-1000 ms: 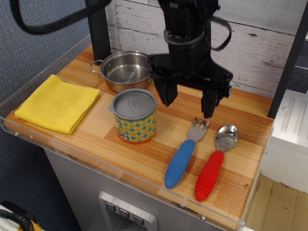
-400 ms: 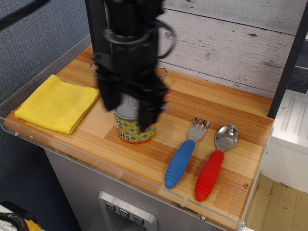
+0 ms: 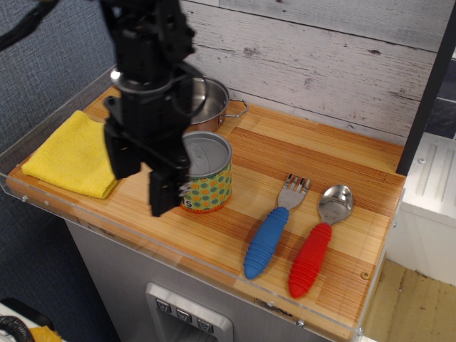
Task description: Move the can above the fork
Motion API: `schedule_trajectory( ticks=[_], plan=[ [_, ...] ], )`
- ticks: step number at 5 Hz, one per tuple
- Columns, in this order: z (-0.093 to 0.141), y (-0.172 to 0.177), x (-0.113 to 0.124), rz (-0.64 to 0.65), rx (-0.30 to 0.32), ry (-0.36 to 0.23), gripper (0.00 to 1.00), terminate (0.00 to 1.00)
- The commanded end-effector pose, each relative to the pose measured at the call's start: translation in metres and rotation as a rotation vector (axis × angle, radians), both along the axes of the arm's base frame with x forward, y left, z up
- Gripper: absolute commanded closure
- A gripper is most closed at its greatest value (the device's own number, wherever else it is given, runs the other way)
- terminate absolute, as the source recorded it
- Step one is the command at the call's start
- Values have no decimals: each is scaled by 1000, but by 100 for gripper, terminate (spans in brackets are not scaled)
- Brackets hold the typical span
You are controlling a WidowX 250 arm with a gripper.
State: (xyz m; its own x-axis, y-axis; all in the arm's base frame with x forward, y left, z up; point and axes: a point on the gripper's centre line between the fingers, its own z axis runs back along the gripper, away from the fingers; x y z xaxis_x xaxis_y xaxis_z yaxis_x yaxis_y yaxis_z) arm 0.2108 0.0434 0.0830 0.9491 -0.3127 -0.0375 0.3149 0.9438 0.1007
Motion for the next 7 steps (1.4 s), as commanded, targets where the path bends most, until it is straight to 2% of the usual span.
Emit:
schedule_trajectory(
  ticks=[1, 2, 3, 4, 5, 7],
  plan=[
    [-2, 30, 8, -34, 11, -4, 0, 0],
    [-10, 32, 18, -120, -6, -81, 0, 0],
    [-12, 32, 31, -167, -32, -121, 0, 0],
    [-17, 27, 45, -180, -40, -106, 0, 0],
    [-19, 20, 60, -188, -66, -139, 0, 0],
    [-18, 9, 81, -205, -88, -168, 0, 0]
  ],
)
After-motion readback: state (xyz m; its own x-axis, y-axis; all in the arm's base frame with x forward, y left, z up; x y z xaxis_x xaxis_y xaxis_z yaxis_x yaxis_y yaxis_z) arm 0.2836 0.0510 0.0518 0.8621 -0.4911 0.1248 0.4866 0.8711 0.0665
